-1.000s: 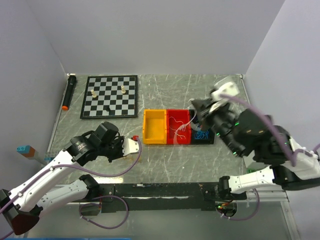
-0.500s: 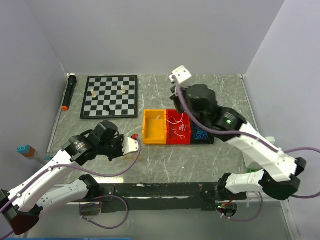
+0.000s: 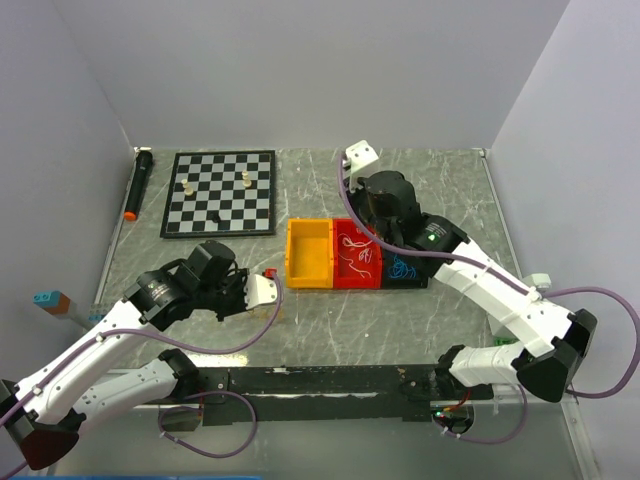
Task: Untangle the cables
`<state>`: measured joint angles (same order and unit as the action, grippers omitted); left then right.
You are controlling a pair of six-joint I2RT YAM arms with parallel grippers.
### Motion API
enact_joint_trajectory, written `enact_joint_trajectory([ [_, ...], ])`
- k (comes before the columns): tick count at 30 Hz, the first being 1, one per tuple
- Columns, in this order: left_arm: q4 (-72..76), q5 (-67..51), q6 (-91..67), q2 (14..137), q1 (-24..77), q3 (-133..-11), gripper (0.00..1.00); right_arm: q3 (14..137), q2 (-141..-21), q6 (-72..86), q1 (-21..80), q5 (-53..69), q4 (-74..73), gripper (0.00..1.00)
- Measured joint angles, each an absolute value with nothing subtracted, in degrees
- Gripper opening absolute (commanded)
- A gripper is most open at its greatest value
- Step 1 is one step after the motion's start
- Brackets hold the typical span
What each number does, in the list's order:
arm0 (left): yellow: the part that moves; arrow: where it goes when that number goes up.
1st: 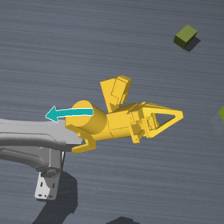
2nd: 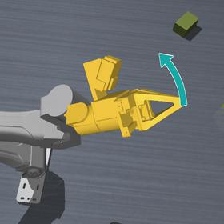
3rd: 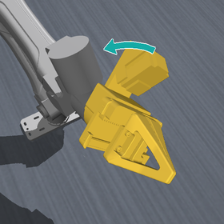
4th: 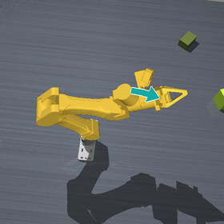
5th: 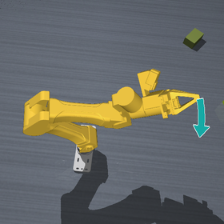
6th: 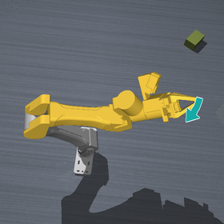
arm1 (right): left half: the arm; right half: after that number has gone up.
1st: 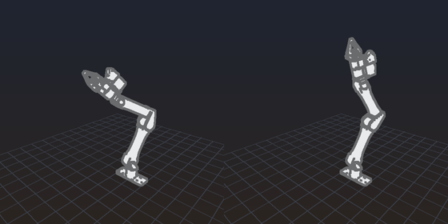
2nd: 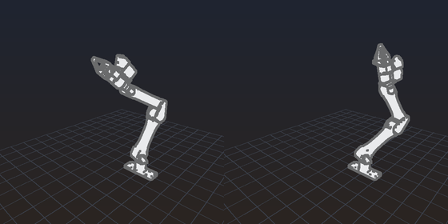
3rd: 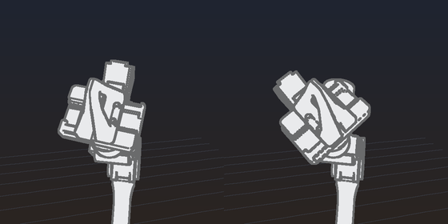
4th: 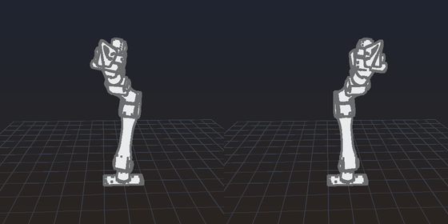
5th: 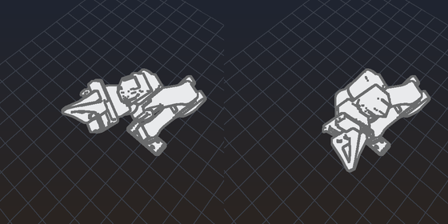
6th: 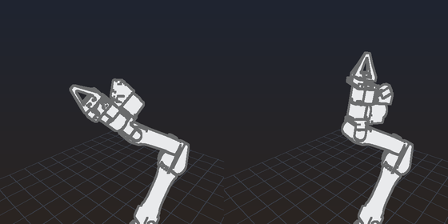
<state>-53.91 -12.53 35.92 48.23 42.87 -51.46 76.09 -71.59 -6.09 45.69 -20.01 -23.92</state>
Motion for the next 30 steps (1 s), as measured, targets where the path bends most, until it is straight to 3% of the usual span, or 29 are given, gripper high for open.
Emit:
enact_joint_trajectory([
  [24, -54.4, -12.1, 36.4, 49.4, 42.9, -52.2, 0.14, 64.6, -74.8, -1.9, 38.7, -22.4, -14.1, 0.0],
  [30, -54.3, -12.6, 36.4, 50.9, 42.9, -56.0, 0.16, 64.4, -82.1, 2.8, 38.7, -23.0, -8.5, 0.0],
])
